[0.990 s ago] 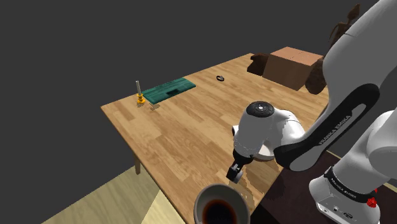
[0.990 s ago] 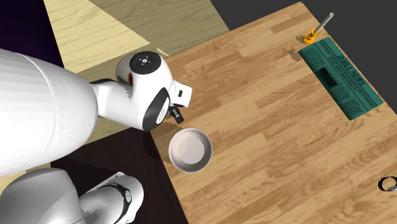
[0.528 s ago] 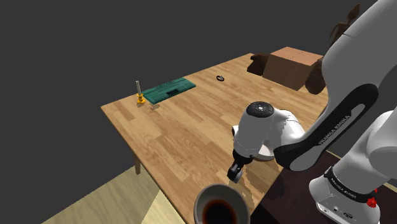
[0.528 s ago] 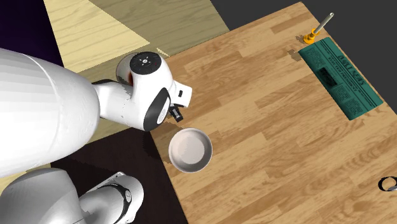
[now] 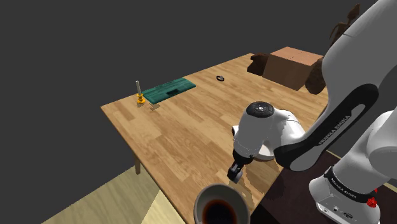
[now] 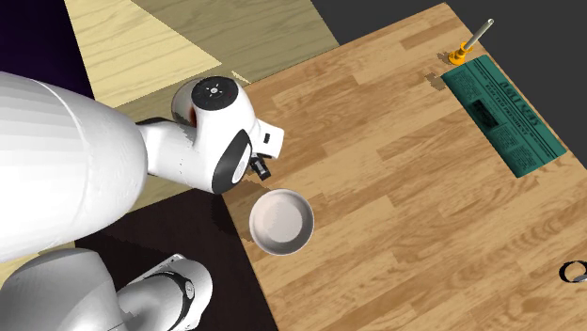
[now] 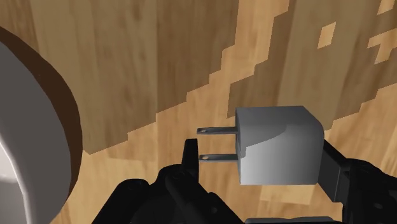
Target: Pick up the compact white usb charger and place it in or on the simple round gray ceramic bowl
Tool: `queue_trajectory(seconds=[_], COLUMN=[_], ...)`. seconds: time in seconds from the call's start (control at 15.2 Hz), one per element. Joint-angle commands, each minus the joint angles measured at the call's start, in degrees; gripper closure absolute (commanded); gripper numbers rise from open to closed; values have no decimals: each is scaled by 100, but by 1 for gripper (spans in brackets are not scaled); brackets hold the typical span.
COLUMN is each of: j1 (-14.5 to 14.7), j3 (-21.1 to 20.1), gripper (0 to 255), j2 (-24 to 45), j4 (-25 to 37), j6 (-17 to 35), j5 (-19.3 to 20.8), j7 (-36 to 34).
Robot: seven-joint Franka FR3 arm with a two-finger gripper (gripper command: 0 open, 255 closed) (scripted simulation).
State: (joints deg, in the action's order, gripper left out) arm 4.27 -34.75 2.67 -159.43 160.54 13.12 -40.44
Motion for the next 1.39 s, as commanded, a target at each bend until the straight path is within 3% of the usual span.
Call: queue_trajectory(seconds=[0.0,0.26,0.53,0.86,1.32], j1=[-9,103,314,532,728], j3=[-69,-169,-77,84,303], gripper=[255,255,255,255,255], j2=[-126,-653,-1133,-1665,-2300], j4=[-17,-47,-31,33,187], j6=[-94,-469,-893,-1443,-2203], j5=[-278,-1204,-1796,-2216,-2493], j7=[205,875,1309,1633,1880])
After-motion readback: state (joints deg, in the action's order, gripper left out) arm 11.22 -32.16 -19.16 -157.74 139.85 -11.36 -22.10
